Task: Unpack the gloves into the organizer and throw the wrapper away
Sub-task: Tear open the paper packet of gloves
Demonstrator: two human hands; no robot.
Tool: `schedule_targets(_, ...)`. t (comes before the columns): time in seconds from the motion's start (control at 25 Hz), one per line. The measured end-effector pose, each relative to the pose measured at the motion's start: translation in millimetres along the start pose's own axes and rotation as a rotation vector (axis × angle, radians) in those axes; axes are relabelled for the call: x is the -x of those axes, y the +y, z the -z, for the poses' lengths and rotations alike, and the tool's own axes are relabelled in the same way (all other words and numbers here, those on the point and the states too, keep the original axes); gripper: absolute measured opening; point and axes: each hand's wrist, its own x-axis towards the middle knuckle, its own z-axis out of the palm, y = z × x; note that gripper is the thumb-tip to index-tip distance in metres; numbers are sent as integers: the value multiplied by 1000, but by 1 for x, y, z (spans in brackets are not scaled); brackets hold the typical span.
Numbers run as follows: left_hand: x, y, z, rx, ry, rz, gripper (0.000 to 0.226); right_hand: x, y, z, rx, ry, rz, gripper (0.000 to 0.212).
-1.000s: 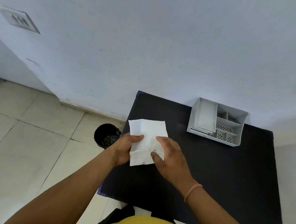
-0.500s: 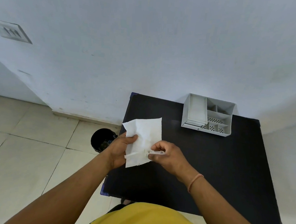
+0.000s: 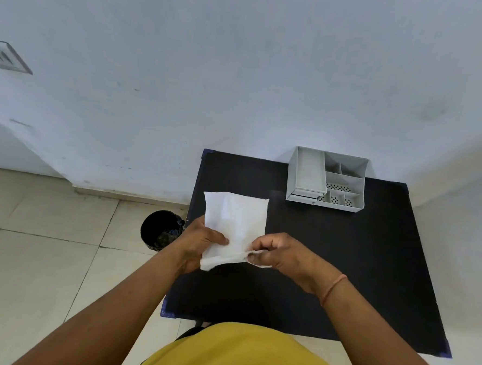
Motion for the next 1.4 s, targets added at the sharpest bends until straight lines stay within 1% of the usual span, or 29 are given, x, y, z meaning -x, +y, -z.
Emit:
schedule_targets(0.04, 0, 1, 0, 10, 12, 4, 51, 3, 0, 1, -11, -5, 7, 18)
schedule_targets(0.08, -1, 1, 0, 9, 10, 17, 51, 6, -1, 1, 35, 0, 15, 22)
schedule_targets(0.16, -4, -1, 2, 55, -22, 60, 54, 6, -1, -1, 250, 52, 63, 20)
schedule_targets(0.2, -5, -2, 2, 126, -40, 92, 54, 6, -1, -3, 327, 107, 104, 16)
schedule_targets(0.24, -7, -3, 2, 232, -46, 126, 48, 7, -2, -4, 347, 178, 148, 13)
schedule_targets(0.28, -6, -2, 1, 334, -35, 169, 43, 8, -3, -6, 323, 257, 190, 15)
schedule_targets(0.32, -6, -2, 0, 403, -15, 201, 48, 9, -4, -8, 287, 342, 222, 21)
schedule_targets(0.4, -5, -5, -8, 372, 63, 225, 67, 10, -5, -8, 222, 486, 273, 34)
schedule_targets(0.44, 0, -5, -14, 300, 121, 208, 70, 10, -5, -9, 210, 533, 273, 32)
schedule_targets(0.48, 5, -7, -22, 220, 173, 166, 68, 9, -5, -9, 212, 571, 259, 25)
schedule_targets(0.52, 12, -7, -30, 143, 187, 104, 62, 10, -3, -10, 212, 596, 239, 17)
schedule_targets(0.6, 26, -5, -44, 22, 100, -20, 44, 12, 1, -14, 214, 606, 216, 13)
schedule_targets(0.68, 34, -1, -57, -82, 7, -98, 37, 16, 4, -20, 199, 573, 206, 10)
schedule_targets(0.76, 36, 0, -66, -190, 33, -146, 36, 20, 5, -26, 122, 520, 195, 9)
schedule_targets(0.88, 33, -2, -71, -247, 130, -191, 26, 24, 5, -29, 54, 454, 159, 25)
schedule_targets(0.92, 32, -2, -70, -245, 144, -192, 25, 25, 4, -30, 2, 426, 129, 29)
schedule_targets(1.0, 28, -5, -66, -236, 150, -166, 23, 28, 4, -29, -194, 361, 53, 30)
schedule_targets(1.08, 25, -5, -64, -230, 119, -142, 29, 33, 3, -27, -384, 294, 0, 30)
schedule_targets(1.12, 25, -5, -63, -234, 91, -137, 32, 34, 3, -25, -429, 280, -13, 32)
schedule_targets(1.2, 27, -3, -63, -245, 5, -136, 36, 36, 6, -21, -419, 296, -4, 32)
schedule_targets(1.28, 31, -2, -62, -262, -58, -136, 38, 37, 8, -20, -336, 346, 44, 28)
schedule_targets(1.4, 31, -2, -64, -221, -34, -128, 39, 37, 11, -21, -225, 397, 134, 17)
